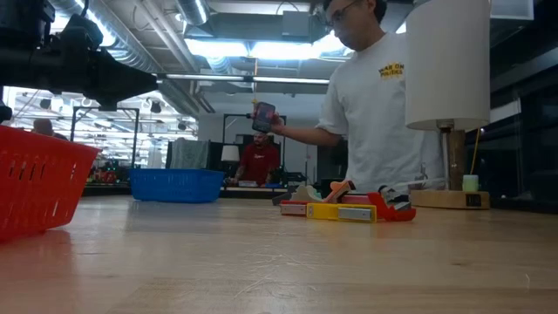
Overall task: Pick and place Stapler, Stapler remover, tape
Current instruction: Put the blue tape into the black bin
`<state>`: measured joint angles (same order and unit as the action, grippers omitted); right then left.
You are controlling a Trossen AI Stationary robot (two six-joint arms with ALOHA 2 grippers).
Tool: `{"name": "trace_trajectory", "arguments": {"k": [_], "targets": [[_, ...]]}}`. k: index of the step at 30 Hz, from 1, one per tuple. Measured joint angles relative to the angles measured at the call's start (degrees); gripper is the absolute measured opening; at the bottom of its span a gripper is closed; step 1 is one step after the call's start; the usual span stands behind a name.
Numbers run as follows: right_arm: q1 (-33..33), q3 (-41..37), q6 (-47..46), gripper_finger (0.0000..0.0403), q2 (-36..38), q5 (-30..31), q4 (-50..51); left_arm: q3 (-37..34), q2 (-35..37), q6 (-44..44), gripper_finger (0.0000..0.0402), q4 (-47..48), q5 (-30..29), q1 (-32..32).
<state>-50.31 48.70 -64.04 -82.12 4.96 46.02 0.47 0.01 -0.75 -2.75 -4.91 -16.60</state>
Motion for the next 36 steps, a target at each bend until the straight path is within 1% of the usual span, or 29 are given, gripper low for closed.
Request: {"name": "trace_trajectory", "arguments": {"k": [5,12,15,20,27,31,36], "targets": [[0.62,-0.02,0.23,0.0046,-2.13,-0.25,-1.22,0.01,0.0,0.0,0.0148,-0.02,0.0,0.01],[0.63,-0.16,0.19,0.0048,-3.05,-0.45,-1.4,0.02,0.0,0.0,0.0148,-0.02,0.0,0.0],[0.62,-0.66,-0.07,0.0059,-3.05,-0.75,-1.13,0.01,0.0,0.0,0.0148,-0.02,0.01,0.0],[0.62,-1.48,-0.27,0.0083,-3.05,-3.29,-1.59,0.02,0.0,0.0,0.0148,-0.02,0.02,0.0],[0.62,-1.53,-1.47,0.0101,-3.05,-5.19,-1.4,0.01,0.0,0.0,0.0148,0.0,0.0,0.0],[0.63,-1.53,-3.75,0.0128,-3.05,-6.13,-0.1,0.0,0.0,0.0,0.0148,-0.02,0.0,0.0],[0.64,-1.53,-4.34,0.0183,-3.05,-7.82,0.18,0.02,0.0,0.0,0.0148,0.0,0.01,0.0]]}}
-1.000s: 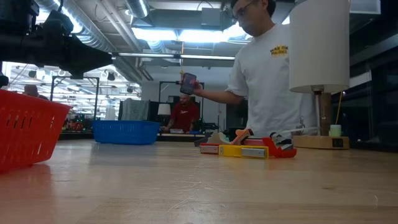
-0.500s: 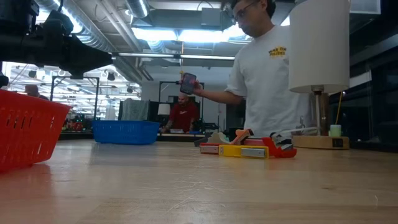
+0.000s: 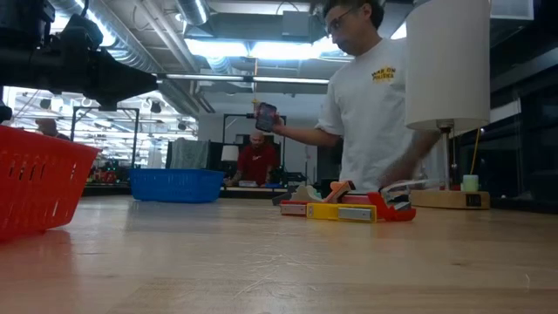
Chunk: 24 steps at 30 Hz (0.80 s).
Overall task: Pick and place Stapler, Stapler remover, tape
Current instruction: Put the blue tape into the black bin
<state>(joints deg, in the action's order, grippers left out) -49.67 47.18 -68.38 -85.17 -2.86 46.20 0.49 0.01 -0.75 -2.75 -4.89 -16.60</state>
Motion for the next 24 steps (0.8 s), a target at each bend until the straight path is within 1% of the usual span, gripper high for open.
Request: {"name": "trace_trajectory", "arguments": {"k": [4,8,14,19,24], "targets": [[0.0,0.0,1.79,0.0226,0.0,-2.79,0.0,0.0,0.0,0.0,0.0148,-0.02,-0.01,0.0],[-0.02,0.11,3.17,0.0247,0.14,-3.19,-0.09,-0.01,0.0,0.0,0.0148,-0.02,0.01,0.01],[0.13,1.63,4.33,0.0245,2.3,-0.3,2.67,0.0,0.0,0.0,0.0148,-0.02,-0.01,0.02],[1.26,4.07,4.37,0.0241,3.82,-0.3,8.09,-0.02,0.0,0.0,0.0148,-0.02,-0.01,0.0],[2.05,5.35,4.37,0.0241,4.46,-0.14,9.36,-0.01,0.0,0.0,0.0148,-0.02,-0.01,0.0]]}}
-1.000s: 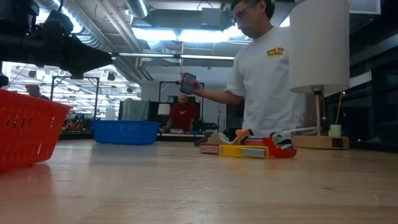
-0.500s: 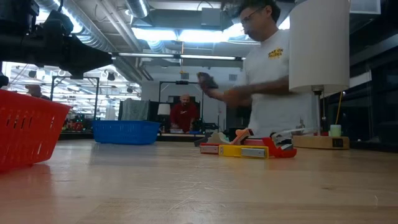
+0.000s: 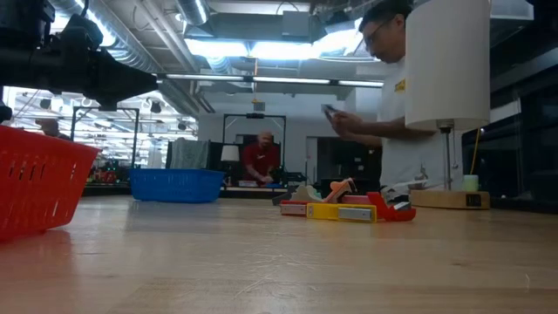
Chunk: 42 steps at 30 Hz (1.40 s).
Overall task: Pick and place Stapler, Stapler remover, tape
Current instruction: Put the blue tape into the black bin
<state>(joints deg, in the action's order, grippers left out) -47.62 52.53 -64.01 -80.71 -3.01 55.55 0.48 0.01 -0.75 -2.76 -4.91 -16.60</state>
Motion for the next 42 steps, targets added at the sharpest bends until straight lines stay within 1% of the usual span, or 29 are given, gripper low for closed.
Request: {"name": "trace_trajectory", "arguments": {"k": [3,6,11,19,25,31,36,42], "targets": [[-0.02,0.0,-0.39,0.0241,-0.5,0.17,-0.15,-0.01,0.0,0.0,0.0148,0.0,0.0,0.02],[-0.01,-0.33,-2.86,0.0241,-1.72,1.06,-0.87,-0.01,0.0,0.0,0.0148,0.0,0.0,0.02],[-0.65,-0.39,-2.85,0.0241,-4.43,1.51,-0.77,0.01,0.0,0.0,0.0148,0.0,0.01,0.02],[-1.03,-0.37,-3.32,0.0241,-4.68,1.61,-0.5,-0.01,0.0,0.0,0.0148,0.0,0.02,0.01],[-1.03,-0.07,-3.71,0.0241,-4.7,0.1,-1.9,0.01,0.0,0.0,0.0148,0.0,0.0,0.01],[-1.04,-0.02,-9.18,0.0241,-4.73,-2.87,-2.04,-0.01,0.0,0.0,0.0148,0.0,0.01,0.01],[-0.9,0.06,-12.66,0.0241,-4.74,-3.23,-2.17,0.01,0.0,0.0,0.0148,0.0,0.02,0.02],[-0.85,2.62,-14.39,0.0241,-4.59,-3.02,-1.28,0.0,0.0,0.0,0.0148,0.0,0.01,0.01]]}}
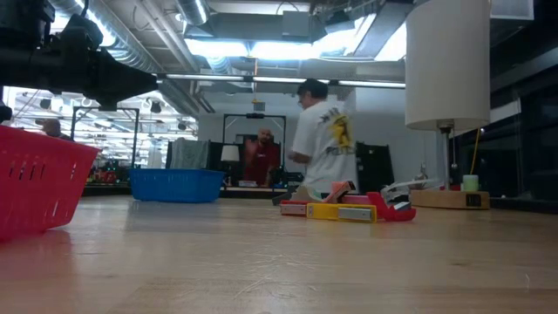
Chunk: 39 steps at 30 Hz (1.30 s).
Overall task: Pick and place Stapler, Stapler remover, tape
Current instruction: Put the blue tape into the black bin
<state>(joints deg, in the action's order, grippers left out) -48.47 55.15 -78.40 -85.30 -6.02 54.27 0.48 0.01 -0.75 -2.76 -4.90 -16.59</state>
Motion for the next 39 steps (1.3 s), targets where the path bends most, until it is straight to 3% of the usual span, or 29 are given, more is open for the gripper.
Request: {"name": "trace_trajectory", "arguments": {"k": [5,11,23,35,39], "targets": [[-0.23,0.12,-5.43,0.0241,-0.53,-0.47,-0.65,0.01,0.0,0.0,0.0148,0.0,0.01,0.0],[-0.68,0.14,-5.83,0.0241,-3.54,-0.35,-4.89,-0.01,0.0,0.0,0.0148,0.0,-0.01,-0.01],[-1.49,0.12,-6.01,0.0234,-6.01,-1.7,-2.36,0.01,0.0,0.0,0.0148,0.0,0.0,-0.01],[-1.49,0.12,-5.81,0.0068,-6.01,-1.71,-1.58,-0.01,0.0,0.0,0.0148,0.0,0.0,0.0],[-1.49,0.12,-5.6,0.003,-6.01,-1.94,-1.54,0.0,0.0,0.0,0.0148,0.0,-0.01,-0.01]]}}
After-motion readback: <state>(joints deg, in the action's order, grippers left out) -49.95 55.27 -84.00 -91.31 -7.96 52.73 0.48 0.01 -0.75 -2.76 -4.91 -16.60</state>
